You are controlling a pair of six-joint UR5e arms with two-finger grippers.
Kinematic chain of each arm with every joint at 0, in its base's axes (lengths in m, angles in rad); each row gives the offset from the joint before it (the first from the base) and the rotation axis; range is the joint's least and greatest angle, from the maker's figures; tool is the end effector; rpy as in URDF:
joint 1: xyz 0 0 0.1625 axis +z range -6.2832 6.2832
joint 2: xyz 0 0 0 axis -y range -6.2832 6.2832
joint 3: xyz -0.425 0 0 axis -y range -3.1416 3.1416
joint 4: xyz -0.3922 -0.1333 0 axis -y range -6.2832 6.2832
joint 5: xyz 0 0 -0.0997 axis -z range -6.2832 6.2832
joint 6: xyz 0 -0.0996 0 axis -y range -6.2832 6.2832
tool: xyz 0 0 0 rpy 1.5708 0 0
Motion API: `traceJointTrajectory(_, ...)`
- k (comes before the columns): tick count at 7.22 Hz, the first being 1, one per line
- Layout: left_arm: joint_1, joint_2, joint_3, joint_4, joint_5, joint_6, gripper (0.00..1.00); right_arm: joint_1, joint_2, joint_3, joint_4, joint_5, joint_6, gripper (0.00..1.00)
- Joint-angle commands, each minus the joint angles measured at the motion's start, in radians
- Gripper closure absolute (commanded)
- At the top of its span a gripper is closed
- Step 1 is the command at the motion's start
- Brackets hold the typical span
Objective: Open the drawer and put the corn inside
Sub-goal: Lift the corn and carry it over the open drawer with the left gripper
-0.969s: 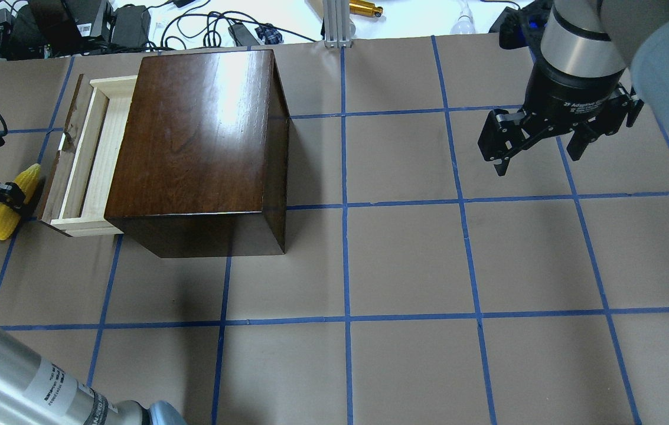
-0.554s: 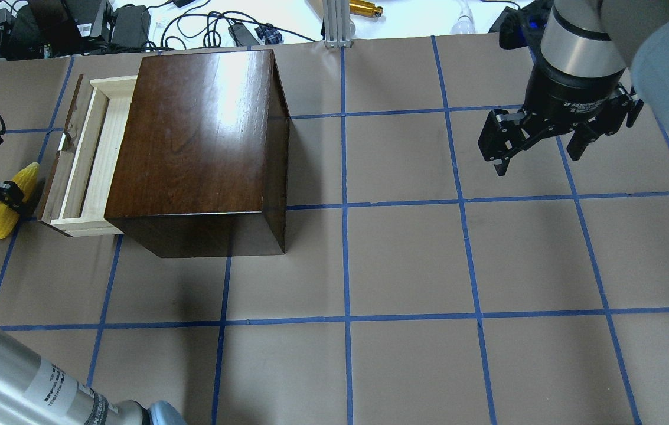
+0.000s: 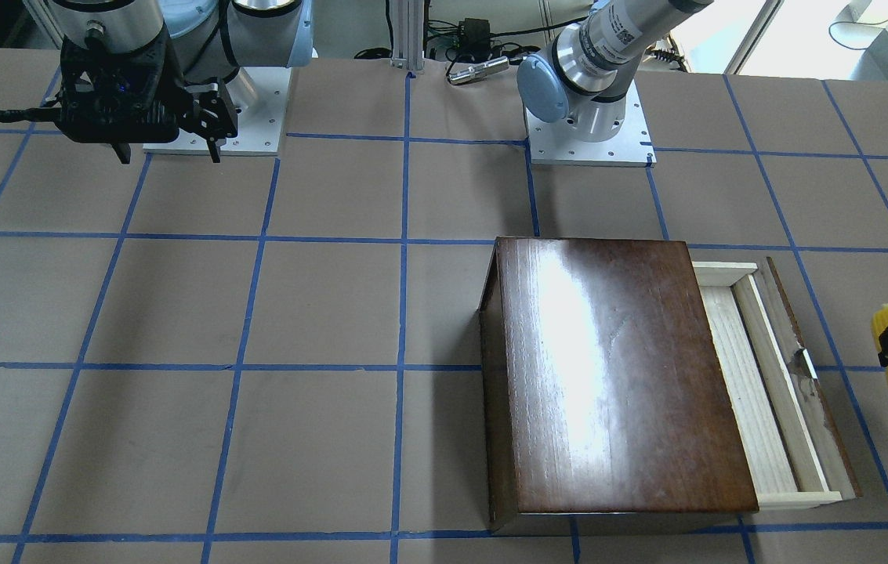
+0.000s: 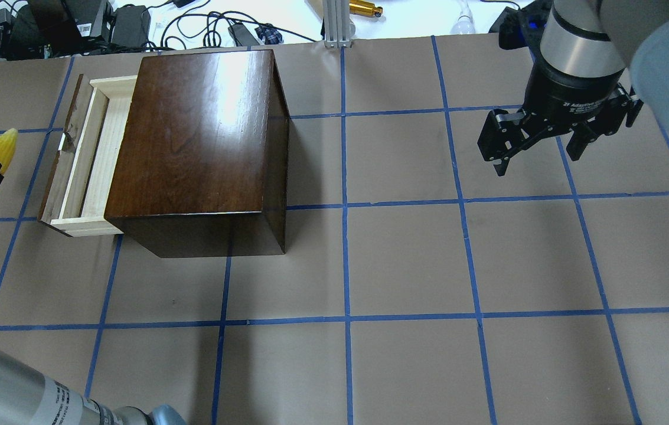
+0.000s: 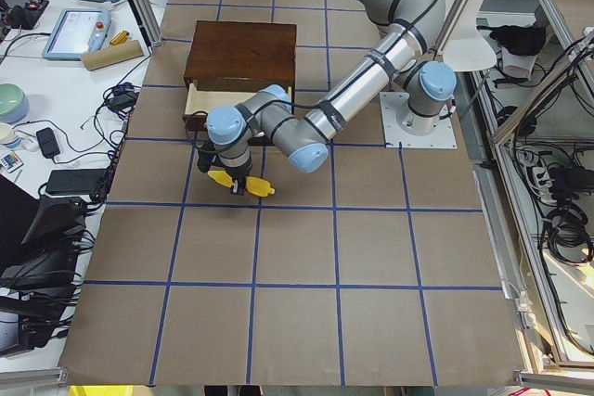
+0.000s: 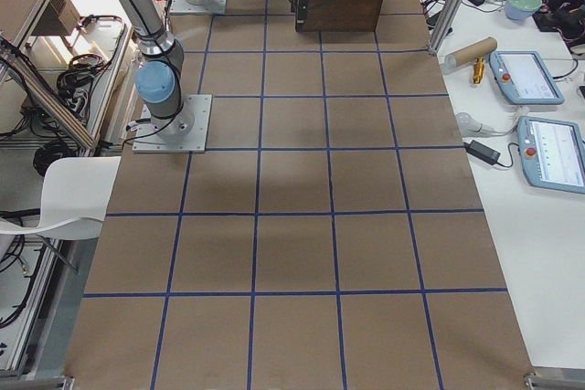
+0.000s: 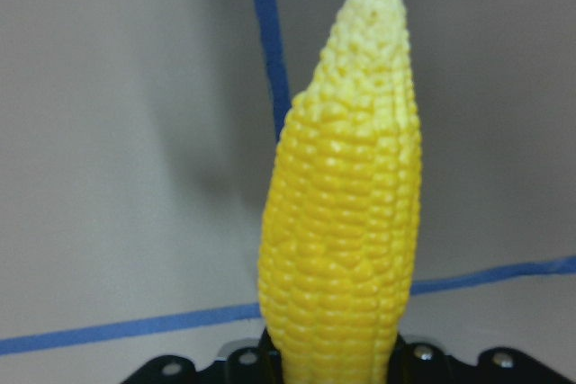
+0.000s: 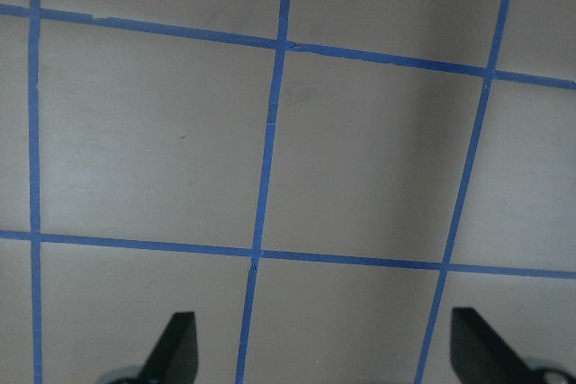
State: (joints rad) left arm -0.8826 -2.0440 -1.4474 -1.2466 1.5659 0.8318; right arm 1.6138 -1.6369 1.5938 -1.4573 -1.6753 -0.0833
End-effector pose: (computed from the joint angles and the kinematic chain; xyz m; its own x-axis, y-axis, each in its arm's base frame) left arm 0.3154 -0.5942 0.3043 -0.9895 0.1429 0.0222 0.1432 0.9896 0.0136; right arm 0.1424 -0.4505 0.4976 -0.9863 -0.1328 0.0978 -0.1254 0.9890 0.0787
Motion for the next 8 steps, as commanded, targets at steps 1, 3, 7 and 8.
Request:
traceJointTrajectory(1, -0.076, 0.085, 0.083, -0.188, -0.010, -0.100, 1.00, 0.000, -0.001, 0.000, 0.000, 0.000, -0.001, 0.00)
traceJointTrajectory(3, -0.175, 0.120, 0.097, -0.237, -0.010, -0.280, 1.00, 0.000, -0.001, 0.000, 0.000, 0.000, 0.000, 0.00)
traceJointTrajectory(7, -0.351, 0.128, 0.082, -0.252, -0.015, -0.592, 1.00, 0.000, -0.001, 0.000, 0.000, 0.000, -0.001, 0.00)
traceJointTrajectory(8, -0.351, 0.127, 0.070, -0.246, -0.015, -0.594, 1.00, 0.000, 0.000, 0.000, 0.000, 0.000, -0.001, 0.00)
